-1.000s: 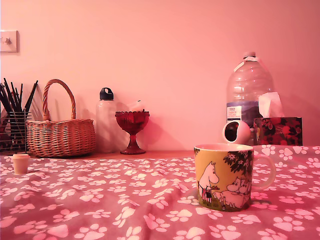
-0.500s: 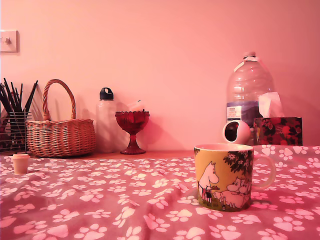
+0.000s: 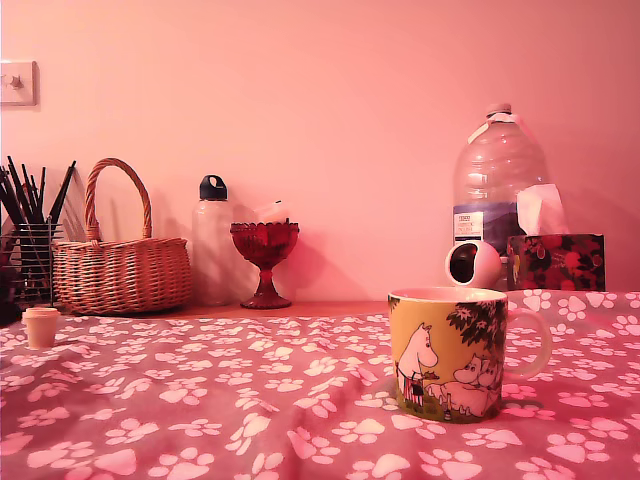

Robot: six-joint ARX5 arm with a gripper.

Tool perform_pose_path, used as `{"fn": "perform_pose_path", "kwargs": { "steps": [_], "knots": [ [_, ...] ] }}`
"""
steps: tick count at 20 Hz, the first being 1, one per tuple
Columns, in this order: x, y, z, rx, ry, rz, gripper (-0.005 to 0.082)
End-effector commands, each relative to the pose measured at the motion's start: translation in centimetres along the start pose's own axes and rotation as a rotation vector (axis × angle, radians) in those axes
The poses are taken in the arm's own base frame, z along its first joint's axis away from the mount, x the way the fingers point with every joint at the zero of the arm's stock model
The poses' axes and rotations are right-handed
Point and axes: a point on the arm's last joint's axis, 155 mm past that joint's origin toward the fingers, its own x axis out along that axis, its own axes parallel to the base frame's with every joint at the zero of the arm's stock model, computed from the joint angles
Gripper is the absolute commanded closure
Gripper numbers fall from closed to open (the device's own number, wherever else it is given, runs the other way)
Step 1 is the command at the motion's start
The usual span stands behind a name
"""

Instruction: Pick the coffee capsule and then drop it inside the coffee cup in front of you

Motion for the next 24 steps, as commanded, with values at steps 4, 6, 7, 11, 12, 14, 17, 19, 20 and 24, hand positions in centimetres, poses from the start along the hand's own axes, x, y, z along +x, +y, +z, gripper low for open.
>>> {"fn": "perform_pose_path", "kwargs": {
  "steps": [4, 6, 7, 11, 12, 14, 17, 19, 20, 24],
  "knots": [
    [0.9, -0.1, 0.4, 0.022, -0.024, -0.013, 0.0219],
    [1.4, -0.1, 0.6, 0.035, -0.027, -0.015, 0.0219],
    [1.6, -0.2, 0.8, 0.039, -0.032, -0.016, 0.0219],
    [2.5, 0.0, 1.1, 0.058, -0.042, -0.015, 0.0219],
    [2.7, 0.0, 1.0, 0.059, -0.041, -0.015, 0.0219],
    [3.0, 0.1, 0.7, 0.058, -0.033, -0.016, 0.0219],
    [3.5, 0.2, 0.6, 0.058, -0.036, -0.015, 0.0219],
    [3.8, 0.2, 1.1, 0.068, -0.047, -0.015, 0.0219],
    [3.9, 0.3, 1.3, 0.069, -0.050, -0.015, 0.0219],
    [4.4, 0.4, 1.2, 0.068, -0.046, -0.013, 0.0219]
  ]
}}
